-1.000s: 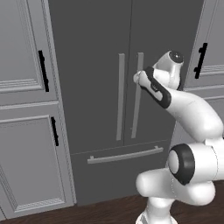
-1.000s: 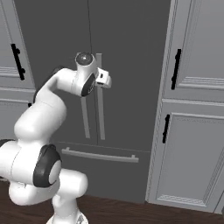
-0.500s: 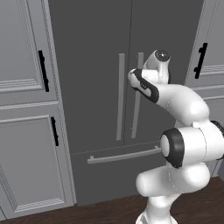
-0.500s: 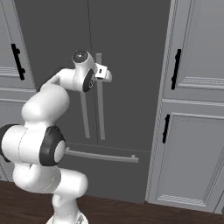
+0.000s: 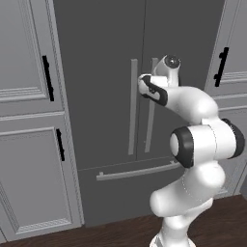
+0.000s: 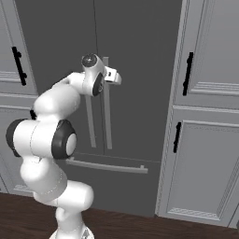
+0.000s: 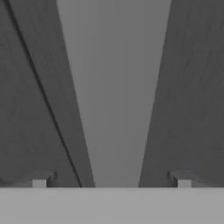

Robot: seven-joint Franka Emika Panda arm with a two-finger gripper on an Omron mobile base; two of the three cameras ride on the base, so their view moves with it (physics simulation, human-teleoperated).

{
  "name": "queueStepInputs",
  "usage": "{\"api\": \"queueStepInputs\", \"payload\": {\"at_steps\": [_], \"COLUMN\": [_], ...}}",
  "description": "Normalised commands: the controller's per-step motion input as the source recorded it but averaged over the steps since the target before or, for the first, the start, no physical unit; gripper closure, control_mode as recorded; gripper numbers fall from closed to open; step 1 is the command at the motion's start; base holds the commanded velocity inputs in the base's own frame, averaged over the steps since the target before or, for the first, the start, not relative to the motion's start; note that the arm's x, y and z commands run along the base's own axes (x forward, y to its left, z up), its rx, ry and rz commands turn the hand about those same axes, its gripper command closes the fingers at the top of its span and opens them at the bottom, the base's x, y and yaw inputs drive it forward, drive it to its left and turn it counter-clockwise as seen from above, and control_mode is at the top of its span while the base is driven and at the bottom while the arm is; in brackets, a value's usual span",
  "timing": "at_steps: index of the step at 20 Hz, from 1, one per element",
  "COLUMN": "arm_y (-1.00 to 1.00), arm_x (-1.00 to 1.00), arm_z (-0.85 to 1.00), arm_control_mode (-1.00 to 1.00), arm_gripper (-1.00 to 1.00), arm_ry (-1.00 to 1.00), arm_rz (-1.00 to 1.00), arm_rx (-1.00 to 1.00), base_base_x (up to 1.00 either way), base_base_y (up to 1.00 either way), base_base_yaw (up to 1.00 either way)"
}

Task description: Take the strawberry from the fridge and place it on top of the pancake, located on the dining counter.

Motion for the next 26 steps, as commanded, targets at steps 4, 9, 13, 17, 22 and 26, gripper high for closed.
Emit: {"api": "queueStepInputs", "payload": {"at_steps": [4, 9, 13, 17, 22, 26], "arm_y": [-0.07, -0.10, -0.03, 0.00, -0.35, -0.70], "arm_x": [0.38, 0.47, 0.38, 0.00, -0.82, -1.00], "arm_z": [-0.29, -0.27, -0.05, 0.00, -0.01, -0.06], "arm_control_mode": [-1.00, -1.00, -1.00, -1.00, -1.00, -1.00], "arm_gripper": [-1.00, -1.00, 1.00, 1.00, 1.00, 1.00], "arm_ry": [-0.14, -0.15, -0.03, 0.00, 0.05, 0.00], "arm_rz": [0.00, 0.00, 0.00, 0.00, 0.00, 0.00], "arm_rx": [-0.01, -0.01, 0.00, 0.00, 0.00, 0.00], "base_base_x": [0.00, 0.00, 0.00, 0.00, 0.00, 0.00], "base_base_y": [0.00, 0.00, 0.00, 0.00, 0.00, 0.00], "base_base_yaw": [0.00, 0.00, 0.00, 0.00, 0.00, 0.00]}}
